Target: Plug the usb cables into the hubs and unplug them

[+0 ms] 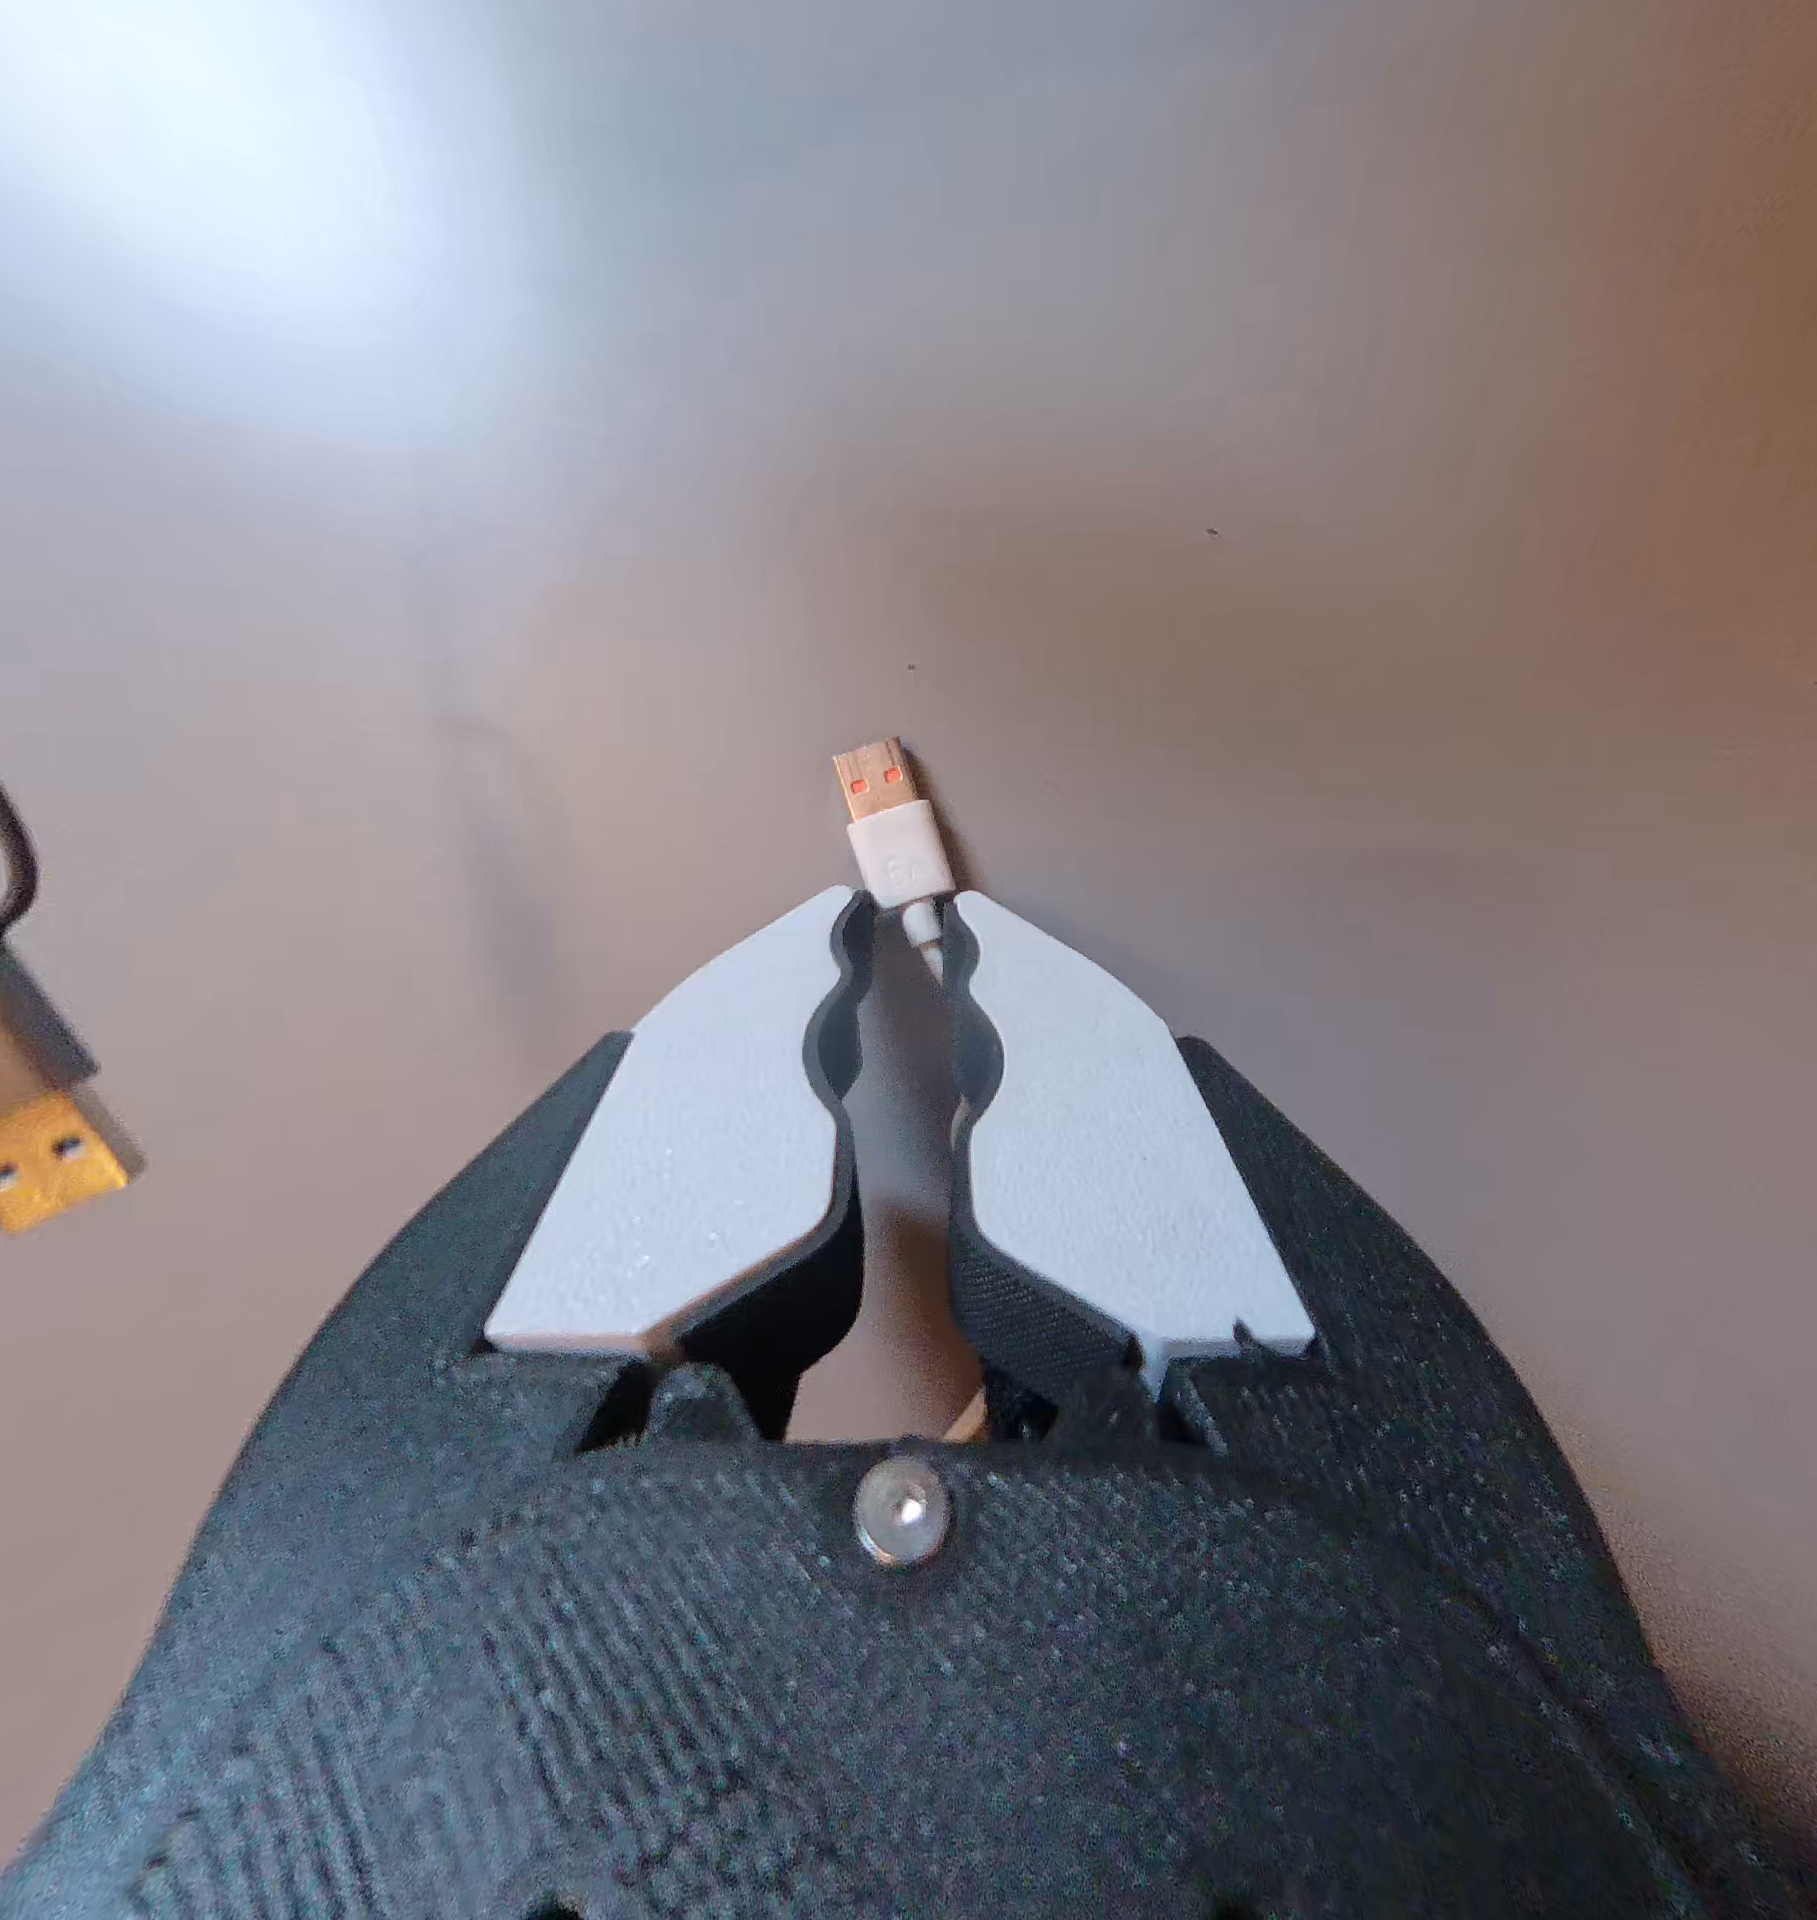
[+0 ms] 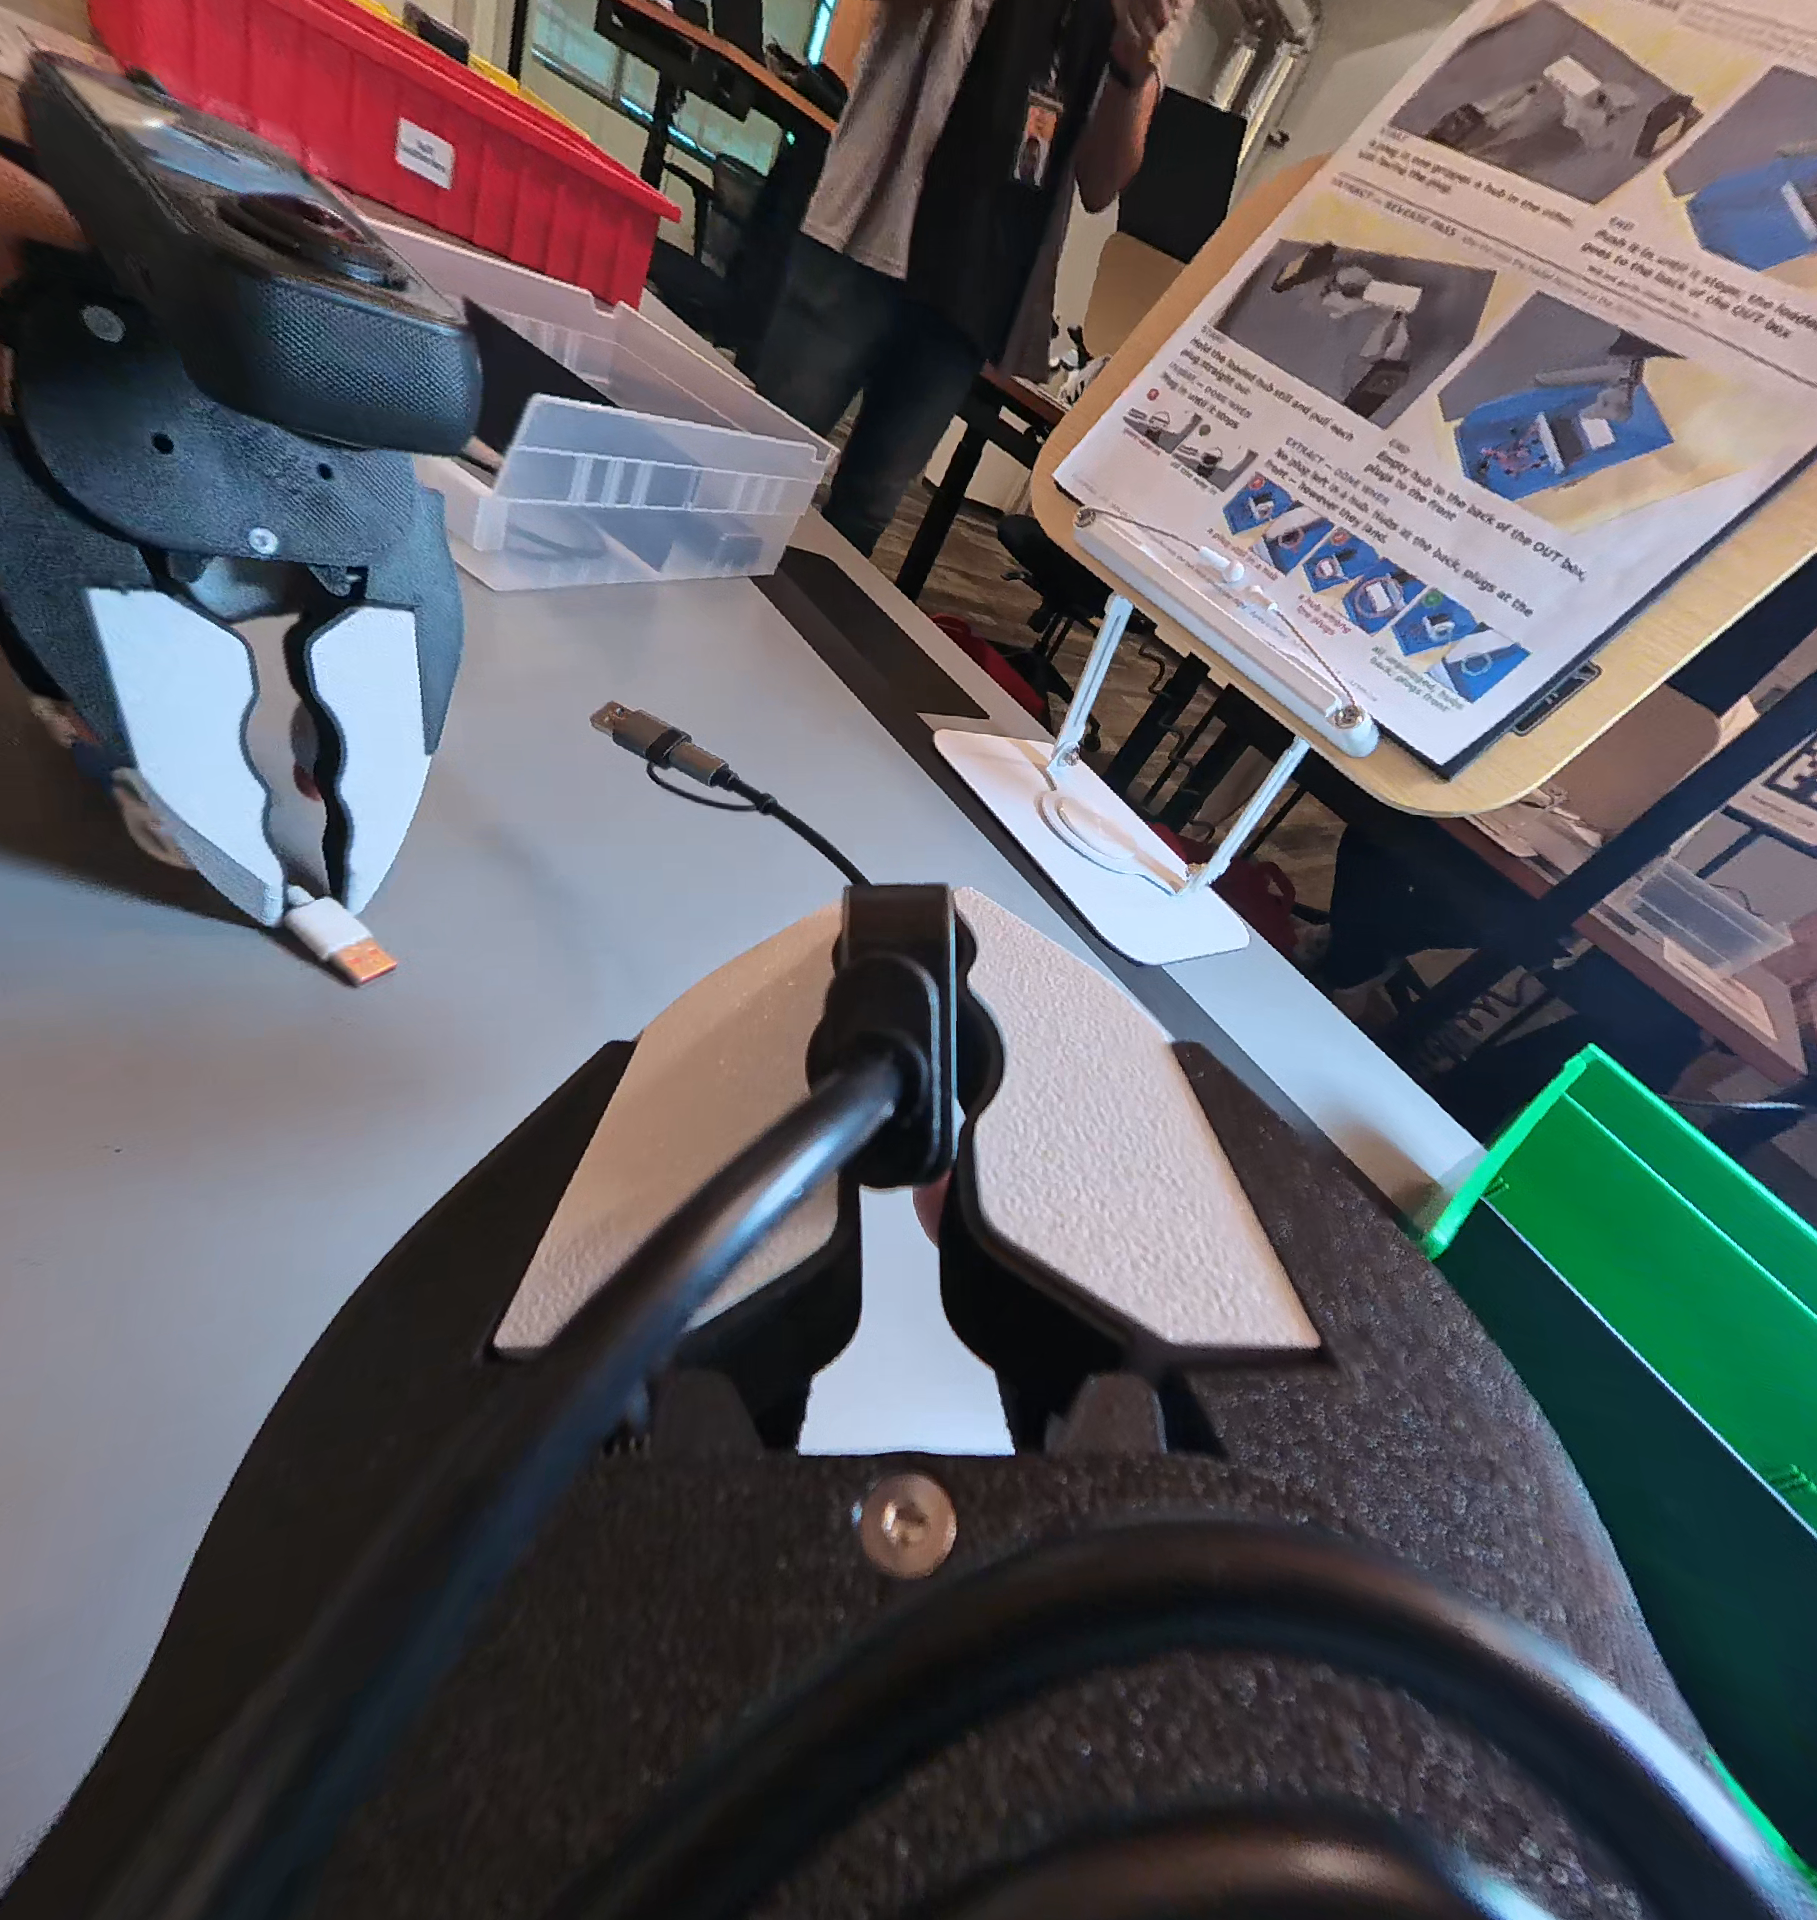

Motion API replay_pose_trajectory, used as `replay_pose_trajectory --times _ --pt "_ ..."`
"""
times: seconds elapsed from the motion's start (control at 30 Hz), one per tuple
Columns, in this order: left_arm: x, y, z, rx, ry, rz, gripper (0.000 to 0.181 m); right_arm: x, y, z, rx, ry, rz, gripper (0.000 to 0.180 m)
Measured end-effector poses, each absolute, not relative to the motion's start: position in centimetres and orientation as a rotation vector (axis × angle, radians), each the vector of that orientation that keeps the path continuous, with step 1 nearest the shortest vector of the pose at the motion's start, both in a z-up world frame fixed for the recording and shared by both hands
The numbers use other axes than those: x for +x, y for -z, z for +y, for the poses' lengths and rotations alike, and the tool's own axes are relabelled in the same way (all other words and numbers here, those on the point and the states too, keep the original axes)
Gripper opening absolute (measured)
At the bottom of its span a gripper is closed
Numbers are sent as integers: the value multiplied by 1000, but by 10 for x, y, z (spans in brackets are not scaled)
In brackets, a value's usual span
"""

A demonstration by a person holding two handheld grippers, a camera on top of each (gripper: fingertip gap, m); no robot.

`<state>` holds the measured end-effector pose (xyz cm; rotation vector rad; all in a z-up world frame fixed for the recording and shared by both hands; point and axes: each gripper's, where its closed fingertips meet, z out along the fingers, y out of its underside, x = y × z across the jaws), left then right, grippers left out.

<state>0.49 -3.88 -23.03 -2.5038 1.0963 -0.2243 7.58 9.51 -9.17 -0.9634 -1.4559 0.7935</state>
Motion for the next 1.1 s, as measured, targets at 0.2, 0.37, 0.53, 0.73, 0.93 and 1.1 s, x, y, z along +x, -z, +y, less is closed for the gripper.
replay_pose_trajectory --times 0.2,0.37,0.53,0.73,0.93,1.1 --pt "6 175 -36 -2313 467 990 13 76 88 80 -810 -745 -1482 11" --pt "8 119 -29 -2194 398 993 13 71 92 51 -615 -678 -1551 11" --pt "35 126 -18 -2225 435 1095 13 63 105 23 -490 -600 -1630 12" --pt "46 136 -16 -2250 551 1102 12 56 120 9 -401 -479 -1693 12" --pt "45 139 -20 -2296 603 1075 12 50 126 2 -311 -308 -1704 12" --pt "44 136 -23 -2328 638 1076 12 50 123 -2 -266 -247 -1688 12"
